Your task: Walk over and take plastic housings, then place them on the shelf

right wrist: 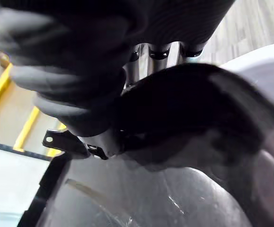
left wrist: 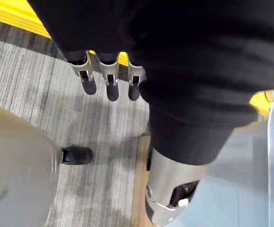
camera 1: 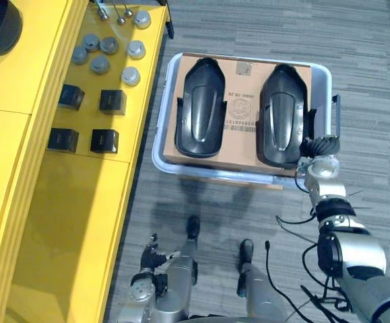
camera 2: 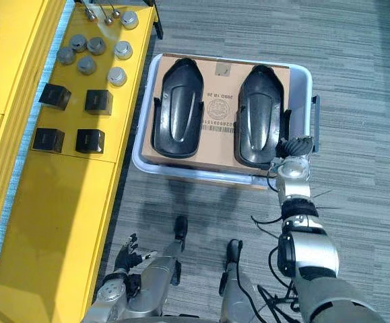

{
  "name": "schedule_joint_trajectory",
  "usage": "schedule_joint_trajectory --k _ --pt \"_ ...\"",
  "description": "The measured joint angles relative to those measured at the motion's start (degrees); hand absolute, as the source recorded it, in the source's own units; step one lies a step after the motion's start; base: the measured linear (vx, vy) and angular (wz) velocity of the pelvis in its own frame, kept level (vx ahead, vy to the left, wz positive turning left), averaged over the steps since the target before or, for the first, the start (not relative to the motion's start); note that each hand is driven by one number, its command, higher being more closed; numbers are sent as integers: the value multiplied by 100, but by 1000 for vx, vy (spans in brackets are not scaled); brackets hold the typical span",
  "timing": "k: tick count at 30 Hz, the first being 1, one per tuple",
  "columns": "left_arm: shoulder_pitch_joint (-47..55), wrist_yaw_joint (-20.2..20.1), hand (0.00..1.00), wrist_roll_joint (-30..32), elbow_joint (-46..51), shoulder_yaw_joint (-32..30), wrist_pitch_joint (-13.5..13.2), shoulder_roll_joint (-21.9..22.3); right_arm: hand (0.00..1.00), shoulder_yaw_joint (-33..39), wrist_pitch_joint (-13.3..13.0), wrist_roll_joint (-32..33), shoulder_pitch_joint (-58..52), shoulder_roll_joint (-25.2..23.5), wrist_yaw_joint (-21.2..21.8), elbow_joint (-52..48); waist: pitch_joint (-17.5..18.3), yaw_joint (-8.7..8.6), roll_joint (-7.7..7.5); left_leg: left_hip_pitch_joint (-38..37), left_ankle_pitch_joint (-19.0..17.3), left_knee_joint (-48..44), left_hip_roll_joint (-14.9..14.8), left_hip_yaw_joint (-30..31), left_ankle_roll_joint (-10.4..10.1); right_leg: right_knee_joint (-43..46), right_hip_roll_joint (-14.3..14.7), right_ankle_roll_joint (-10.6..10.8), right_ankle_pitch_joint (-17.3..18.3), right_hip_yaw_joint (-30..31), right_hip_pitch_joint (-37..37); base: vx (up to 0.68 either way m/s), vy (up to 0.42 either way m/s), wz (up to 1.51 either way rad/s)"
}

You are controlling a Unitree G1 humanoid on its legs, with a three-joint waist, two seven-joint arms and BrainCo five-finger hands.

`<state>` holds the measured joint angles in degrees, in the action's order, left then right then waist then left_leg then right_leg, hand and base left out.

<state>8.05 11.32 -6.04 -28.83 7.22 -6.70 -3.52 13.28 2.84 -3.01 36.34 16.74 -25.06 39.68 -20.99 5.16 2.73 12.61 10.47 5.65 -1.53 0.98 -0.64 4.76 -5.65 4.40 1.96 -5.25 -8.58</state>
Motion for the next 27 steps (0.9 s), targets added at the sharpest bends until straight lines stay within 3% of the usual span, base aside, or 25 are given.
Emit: schedule_joint_trajectory --k 7,12,18,27 --pt "286 -13 0 11 1401 -47 -2 5 100 270 -10 -586 -1238 -488 -181 -1955 166 -138 -88 -87 -39 34 -43 60 -44 -33 40 25 -15 -13 112 -42 3 0" --pt "558 12 0 47 3080 -32 -21 209 100 343 -11 -1304 -2079 -1000 -276 -3206 650 -202 -179 -125 -30 33 -26 200 -36 -127 42 34 -22 -184 268 25 -19 15" --pt "305 315 0 235 4490 85 -152 403 100 -527 -20 -2349 -2414 -1349 -206 -4119 955 -281 -167 -333 -29 33 -22 224 -38 -173 43 23 -14 -241 515 0 -9 5" --pt "-196 629 0 343 4746 457 -104 437 100 -1628 -47 -2985 -2529 -1604 132 -4757 1263 -289 -172 -419 -49 36 -34 177 -68 -104 44 22 -13 -225 550 -44 3 -2"
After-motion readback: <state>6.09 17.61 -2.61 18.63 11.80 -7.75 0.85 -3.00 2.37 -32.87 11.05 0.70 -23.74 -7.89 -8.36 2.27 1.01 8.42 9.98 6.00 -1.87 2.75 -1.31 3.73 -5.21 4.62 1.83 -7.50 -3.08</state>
